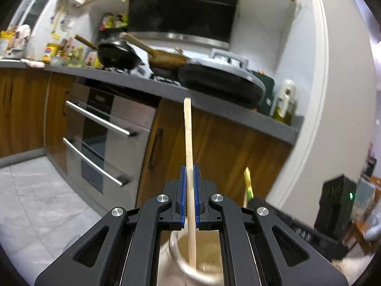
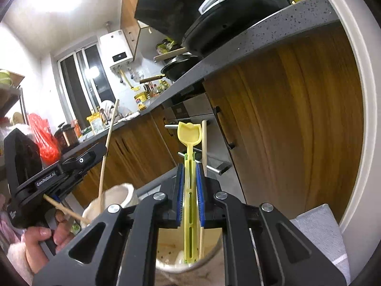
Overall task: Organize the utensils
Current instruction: 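Drop the chopstick into the tall cup with left tool while right tool drops yellow spoon into small cup, then withdraw both open tools from the holder back over the loose utensils, then grasp a wooden chopstick with the left tool while the right tool grasps the gold fork, then drop the chopstick into the tall cup with left tool while right tool drops gold fork into small cup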
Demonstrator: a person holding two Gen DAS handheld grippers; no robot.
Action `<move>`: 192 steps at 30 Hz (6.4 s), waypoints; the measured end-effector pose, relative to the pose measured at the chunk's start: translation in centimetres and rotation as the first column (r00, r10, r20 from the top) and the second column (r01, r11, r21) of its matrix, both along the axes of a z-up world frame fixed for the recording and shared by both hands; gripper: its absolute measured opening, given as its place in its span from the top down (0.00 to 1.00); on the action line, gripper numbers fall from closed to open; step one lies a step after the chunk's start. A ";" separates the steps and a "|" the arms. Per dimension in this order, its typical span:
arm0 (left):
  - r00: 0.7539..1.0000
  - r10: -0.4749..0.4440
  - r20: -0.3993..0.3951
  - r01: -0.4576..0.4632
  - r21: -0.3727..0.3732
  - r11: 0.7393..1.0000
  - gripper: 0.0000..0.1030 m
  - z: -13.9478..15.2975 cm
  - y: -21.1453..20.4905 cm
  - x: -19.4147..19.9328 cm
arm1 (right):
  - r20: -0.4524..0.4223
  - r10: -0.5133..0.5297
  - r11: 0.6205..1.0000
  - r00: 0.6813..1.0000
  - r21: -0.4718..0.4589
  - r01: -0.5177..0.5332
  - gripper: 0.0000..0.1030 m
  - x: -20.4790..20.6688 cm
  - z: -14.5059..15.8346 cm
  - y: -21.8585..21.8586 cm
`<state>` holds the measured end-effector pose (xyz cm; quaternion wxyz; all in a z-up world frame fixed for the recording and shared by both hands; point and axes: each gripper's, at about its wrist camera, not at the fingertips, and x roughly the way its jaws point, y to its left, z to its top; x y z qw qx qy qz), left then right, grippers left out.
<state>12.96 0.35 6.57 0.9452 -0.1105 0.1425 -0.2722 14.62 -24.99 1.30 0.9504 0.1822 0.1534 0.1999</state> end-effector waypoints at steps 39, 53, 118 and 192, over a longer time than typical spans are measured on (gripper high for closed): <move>0.984 0.161 -0.081 -0.119 0.379 0.918 0.05 -6.3 1.0 -17.7 | -0.186 -0.024 0.954 0.982 -0.297 -0.033 0.05 -13.6 -2.5 -1.9; 0.946 0.250 -0.208 -0.132 0.456 0.880 0.05 -9.2 -0.8 -17.6 | -0.361 -0.011 0.914 0.933 -0.383 -0.138 0.05 -13.1 -5.5 1.4; 0.858 0.173 -0.484 0.109 0.499 0.860 0.86 -12.4 -2.6 -14.1 | -0.547 0.121 0.774 0.829 -0.471 -0.423 0.84 -12.5 -7.8 6.7; 0.987 0.151 -0.062 -0.136 0.203 0.970 0.85 1.1 -0.3 -5.1 | -0.105 -0.031 0.977 0.994 -0.211 0.008 0.68 -1.2 3.4 1.3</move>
